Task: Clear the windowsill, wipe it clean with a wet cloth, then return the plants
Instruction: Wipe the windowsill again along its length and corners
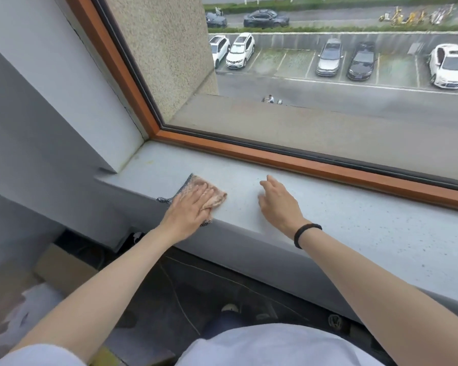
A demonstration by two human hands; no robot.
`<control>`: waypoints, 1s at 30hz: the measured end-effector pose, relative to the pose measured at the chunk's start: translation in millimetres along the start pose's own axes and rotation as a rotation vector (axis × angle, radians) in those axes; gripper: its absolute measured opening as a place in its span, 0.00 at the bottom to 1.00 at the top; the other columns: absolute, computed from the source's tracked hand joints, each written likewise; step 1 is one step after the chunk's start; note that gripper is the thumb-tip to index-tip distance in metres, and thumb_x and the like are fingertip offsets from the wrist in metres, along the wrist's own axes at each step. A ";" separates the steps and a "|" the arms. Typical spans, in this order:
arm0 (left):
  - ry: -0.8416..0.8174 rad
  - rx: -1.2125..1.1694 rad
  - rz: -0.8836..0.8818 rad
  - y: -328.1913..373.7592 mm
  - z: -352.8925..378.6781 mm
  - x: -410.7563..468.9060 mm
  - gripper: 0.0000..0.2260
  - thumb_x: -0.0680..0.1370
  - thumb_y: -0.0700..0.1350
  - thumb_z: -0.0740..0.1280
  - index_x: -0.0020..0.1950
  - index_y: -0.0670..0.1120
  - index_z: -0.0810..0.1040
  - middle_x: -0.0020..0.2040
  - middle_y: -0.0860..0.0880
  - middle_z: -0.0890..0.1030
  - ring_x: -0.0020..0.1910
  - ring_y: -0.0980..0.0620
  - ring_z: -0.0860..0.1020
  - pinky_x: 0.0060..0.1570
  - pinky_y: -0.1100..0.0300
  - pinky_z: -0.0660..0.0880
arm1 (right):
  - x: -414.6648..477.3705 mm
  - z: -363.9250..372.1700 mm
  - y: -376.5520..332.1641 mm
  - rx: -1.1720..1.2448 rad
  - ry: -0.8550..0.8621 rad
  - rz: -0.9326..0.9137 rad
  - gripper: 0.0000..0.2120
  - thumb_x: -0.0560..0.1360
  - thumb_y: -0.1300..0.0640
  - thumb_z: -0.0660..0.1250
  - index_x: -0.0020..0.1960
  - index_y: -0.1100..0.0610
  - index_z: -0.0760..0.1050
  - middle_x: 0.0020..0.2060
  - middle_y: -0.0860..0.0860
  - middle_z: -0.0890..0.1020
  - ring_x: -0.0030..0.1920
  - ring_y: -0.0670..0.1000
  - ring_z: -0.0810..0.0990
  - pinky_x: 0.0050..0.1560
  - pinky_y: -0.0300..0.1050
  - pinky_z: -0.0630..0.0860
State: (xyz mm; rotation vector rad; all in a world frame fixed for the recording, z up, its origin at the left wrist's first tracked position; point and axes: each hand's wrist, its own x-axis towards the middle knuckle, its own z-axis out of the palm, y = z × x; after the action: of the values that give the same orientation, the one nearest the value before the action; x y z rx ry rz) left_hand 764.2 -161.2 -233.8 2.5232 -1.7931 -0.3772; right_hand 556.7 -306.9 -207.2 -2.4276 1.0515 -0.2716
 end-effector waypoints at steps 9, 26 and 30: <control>-0.112 -0.023 -0.029 -9.0 -12.4 31.1 0.24 0.83 0.55 0.48 0.77 0.59 0.45 0.77 0.56 0.40 0.76 0.53 0.38 0.72 0.40 0.37 | 29.8 38.5 -42.4 0.001 0.022 0.108 0.05 0.77 0.66 0.53 0.46 0.60 0.66 0.52 0.56 0.69 0.44 0.55 0.69 0.39 0.45 0.64; -0.128 0.002 0.259 -35.7 -18.8 25.1 0.23 0.82 0.58 0.48 0.77 0.60 0.46 0.76 0.60 0.42 0.75 0.59 0.39 0.74 0.45 0.39 | 39.6 38.7 -44.0 -0.268 0.039 0.039 0.11 0.79 0.63 0.51 0.52 0.64 0.71 0.52 0.56 0.73 0.47 0.55 0.74 0.38 0.43 0.64; -0.083 0.000 0.062 -23.1 -21.5 66.3 0.24 0.82 0.59 0.47 0.77 0.59 0.46 0.78 0.57 0.42 0.77 0.55 0.42 0.73 0.39 0.41 | 36.9 37.2 -46.8 -0.226 0.032 0.078 0.09 0.77 0.67 0.51 0.50 0.63 0.70 0.50 0.56 0.71 0.38 0.52 0.66 0.36 0.43 0.63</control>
State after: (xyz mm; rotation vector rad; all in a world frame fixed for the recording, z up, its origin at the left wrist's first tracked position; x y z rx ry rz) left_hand 810.7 -217.9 -228.7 2.4800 -1.8946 -0.4867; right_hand 625.0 -293.2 -216.4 -2.5794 1.2482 -0.1736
